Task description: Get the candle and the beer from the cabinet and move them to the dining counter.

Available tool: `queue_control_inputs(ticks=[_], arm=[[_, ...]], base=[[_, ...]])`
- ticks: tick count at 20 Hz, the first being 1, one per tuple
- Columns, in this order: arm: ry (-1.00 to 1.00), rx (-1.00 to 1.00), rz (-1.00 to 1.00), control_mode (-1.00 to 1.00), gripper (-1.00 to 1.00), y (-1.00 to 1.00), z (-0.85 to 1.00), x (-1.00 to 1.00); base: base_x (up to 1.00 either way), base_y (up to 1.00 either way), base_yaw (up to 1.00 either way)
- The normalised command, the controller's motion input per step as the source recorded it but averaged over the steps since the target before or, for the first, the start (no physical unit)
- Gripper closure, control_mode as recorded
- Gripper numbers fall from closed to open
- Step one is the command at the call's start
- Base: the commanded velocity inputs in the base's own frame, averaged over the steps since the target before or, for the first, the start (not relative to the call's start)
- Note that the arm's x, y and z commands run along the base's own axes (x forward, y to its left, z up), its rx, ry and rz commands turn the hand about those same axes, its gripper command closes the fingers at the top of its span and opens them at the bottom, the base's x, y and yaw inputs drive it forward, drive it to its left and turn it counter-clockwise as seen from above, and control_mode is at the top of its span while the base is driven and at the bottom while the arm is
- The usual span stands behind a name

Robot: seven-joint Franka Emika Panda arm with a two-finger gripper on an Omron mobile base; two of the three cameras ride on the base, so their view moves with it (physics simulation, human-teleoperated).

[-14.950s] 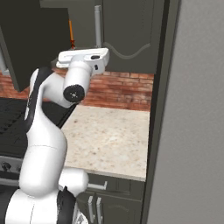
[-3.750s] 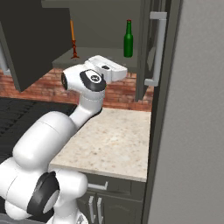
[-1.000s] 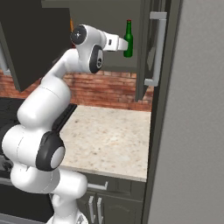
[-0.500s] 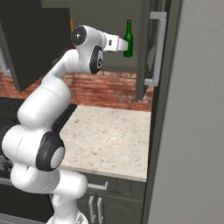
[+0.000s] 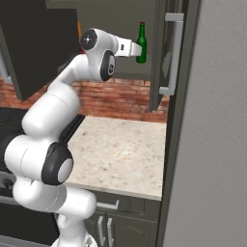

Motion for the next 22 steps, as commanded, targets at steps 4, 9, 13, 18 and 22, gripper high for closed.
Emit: queue_control_inputs(ticks=[4,9,13,18,22], arm=[[0.00,0.00,0.00,-1.00,-1.00,0.00,-0.01,0.18],[0.00,0.00,0.00,-1.00,-1.00,0.00,0.00,0.18],[0.00,0.00,0.00,-1.00,-1.00,0.00,0.00,0.20],[0.02,0.00,0.00,-1.00,-1.00,-0.02,0.00,0.26],[0.07,0.00,0.00,-1.00,-1.00,-0.05,0.00,0.31]], base=[[0.00,0.00,0.00],[0.00,0.00,0.00],[0.00,0.00,0.00],[0.00,0.00,0.00],[0.00,0.00,0.00]])
